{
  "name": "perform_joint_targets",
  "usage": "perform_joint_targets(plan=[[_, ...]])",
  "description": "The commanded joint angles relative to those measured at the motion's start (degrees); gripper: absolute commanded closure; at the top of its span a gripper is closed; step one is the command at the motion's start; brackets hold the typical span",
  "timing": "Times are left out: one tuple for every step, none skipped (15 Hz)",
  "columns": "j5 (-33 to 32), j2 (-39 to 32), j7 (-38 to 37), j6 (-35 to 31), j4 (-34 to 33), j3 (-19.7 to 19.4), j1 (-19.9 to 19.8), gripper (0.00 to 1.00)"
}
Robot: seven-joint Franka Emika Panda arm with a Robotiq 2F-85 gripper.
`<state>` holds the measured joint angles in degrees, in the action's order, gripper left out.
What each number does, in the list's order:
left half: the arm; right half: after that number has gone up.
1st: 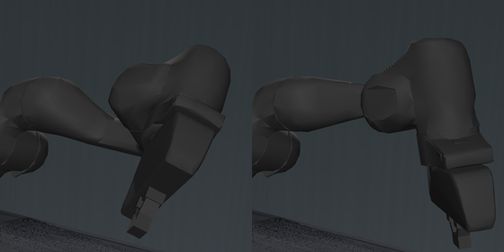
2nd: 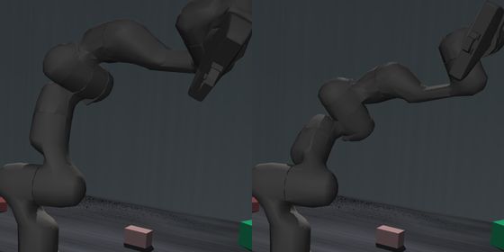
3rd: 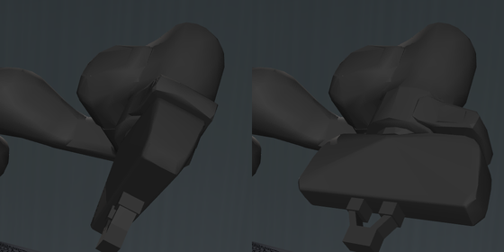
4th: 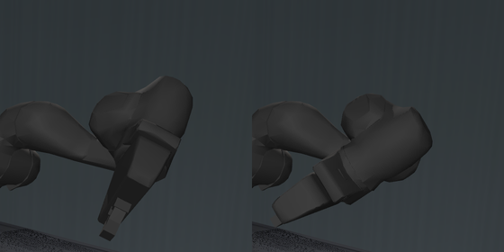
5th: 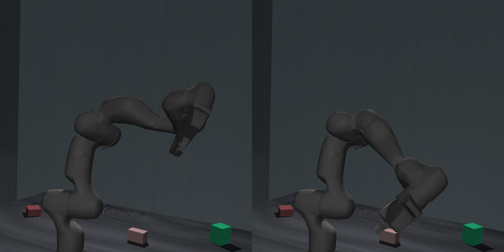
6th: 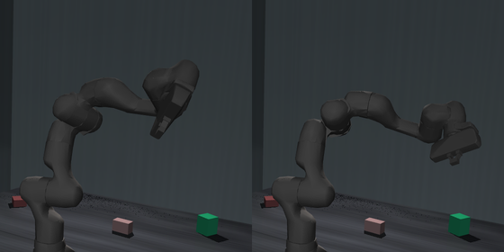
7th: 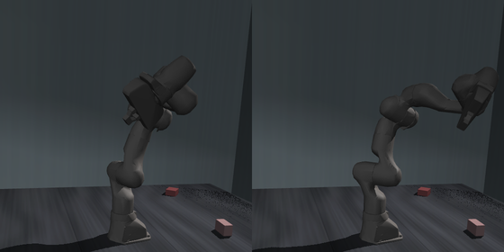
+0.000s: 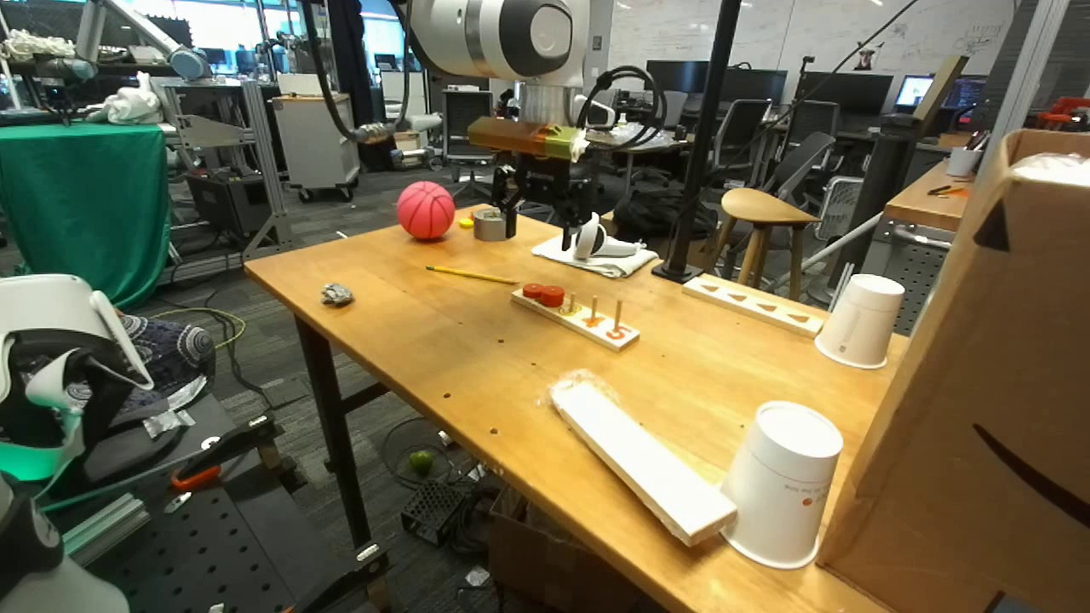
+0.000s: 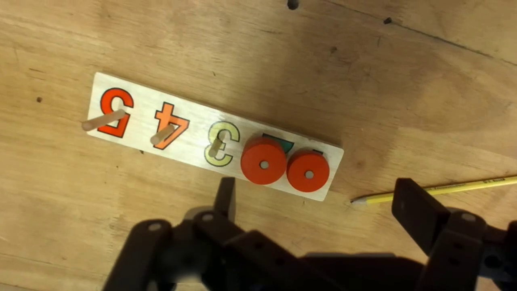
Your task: Move the circles to the far right on the wooden object
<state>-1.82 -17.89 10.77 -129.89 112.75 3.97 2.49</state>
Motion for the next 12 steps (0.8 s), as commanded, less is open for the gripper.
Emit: perform_joint_targets(plan=[[-0.78,-2.62,1.22,-0.56,-2.24,-0.19,-0.45,0.0],[-0.85,-3.42,1.19,-0.6,-2.49,-0.26,-0.54,0.0],[-0.88,-3.89,1.13,-0.53,-2.73,-0.29,-0.59,0.0],[-0.94,-4.38,1.05,-0.47,-2.97,-0.34,-0.63,0.0],[-0.92,-4.72,0.73,-0.59,-3.18,-0.42,-0.66,0.0],[-0.68,-4.66,0.59,-0.51,-3.24,-0.41,-0.75,0.0],[-0.14,-4.28,0.73,-0.5,-3.14,-0.29,-0.95,0.0],[-0.06,-4.13,0.32,-0.03,-1.75,-0.15,-0.74,0.0],[-0.05,-4.18,0.32,-0.03,-1.92,-0.17,-0.81,0.0],[-0.05,-4.18,0.33,-0.03,-2.07,-0.18,-0.86,0.0],[-0.04,-4.18,0.33,-0.03,-2.19,-0.19,-0.89,0.0],[-0.04,-4.18,0.33,-0.03,-2.23,-0.19,-0.89,0.0]])
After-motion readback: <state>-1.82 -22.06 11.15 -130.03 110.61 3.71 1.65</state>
